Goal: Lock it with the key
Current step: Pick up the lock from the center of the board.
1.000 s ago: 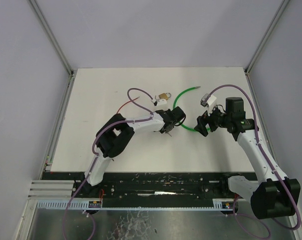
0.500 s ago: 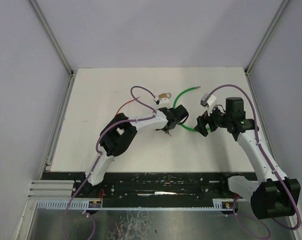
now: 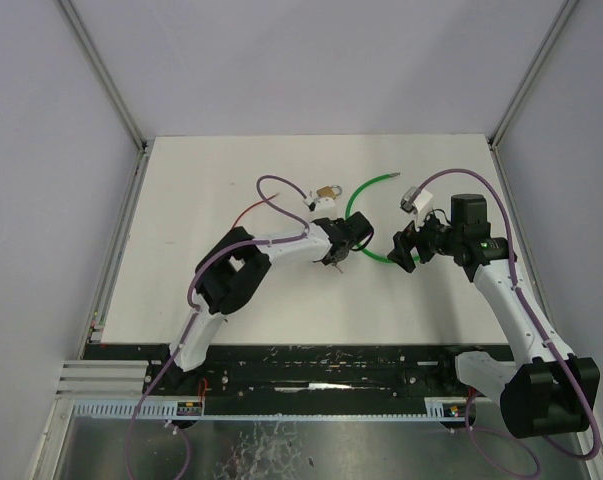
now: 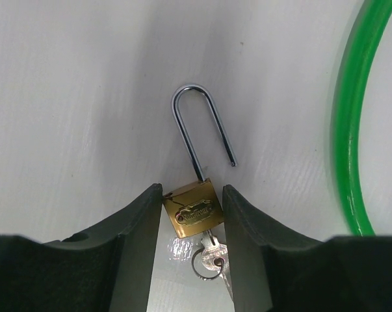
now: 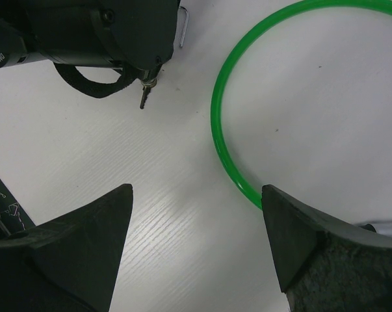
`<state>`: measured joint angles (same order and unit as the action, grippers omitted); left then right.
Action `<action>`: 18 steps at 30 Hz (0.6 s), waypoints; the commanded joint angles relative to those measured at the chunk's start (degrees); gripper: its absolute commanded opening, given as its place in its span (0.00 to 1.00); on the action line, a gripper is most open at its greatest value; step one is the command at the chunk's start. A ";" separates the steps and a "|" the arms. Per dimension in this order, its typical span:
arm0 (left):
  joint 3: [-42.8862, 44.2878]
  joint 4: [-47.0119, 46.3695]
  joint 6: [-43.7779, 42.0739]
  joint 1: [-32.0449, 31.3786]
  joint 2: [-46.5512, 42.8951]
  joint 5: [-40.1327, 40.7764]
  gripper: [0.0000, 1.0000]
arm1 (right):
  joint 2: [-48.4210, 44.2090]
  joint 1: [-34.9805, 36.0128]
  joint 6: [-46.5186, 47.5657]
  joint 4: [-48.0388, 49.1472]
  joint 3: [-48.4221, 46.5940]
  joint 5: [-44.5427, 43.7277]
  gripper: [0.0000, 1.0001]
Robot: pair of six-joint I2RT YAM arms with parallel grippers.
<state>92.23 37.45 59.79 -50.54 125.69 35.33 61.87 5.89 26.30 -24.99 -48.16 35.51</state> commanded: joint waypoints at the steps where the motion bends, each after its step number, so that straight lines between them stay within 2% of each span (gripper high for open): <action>1: -3.50 0.74 0.18 0.61 -0.15 -2.09 0.40 | -0.44 -0.44 -0.69 1.35 -1.51 1.47 0.86; 12: -4.69 -0.57 -0.38 0.70 -0.76 -3.92 0.48 | 0.10 -0.49 -0.92 1.26 -1.52 1.93 0.86; 18: -5.37 -1.32 -0.58 0.67 -1.06 -4.04 0.45 | 0.21 -0.44 -1.00 1.33 -1.56 2.00 0.86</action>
<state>89.27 34.13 59.27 -50.17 123.98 33.93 61.91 5.82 25.89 -24.99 -48.16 35.66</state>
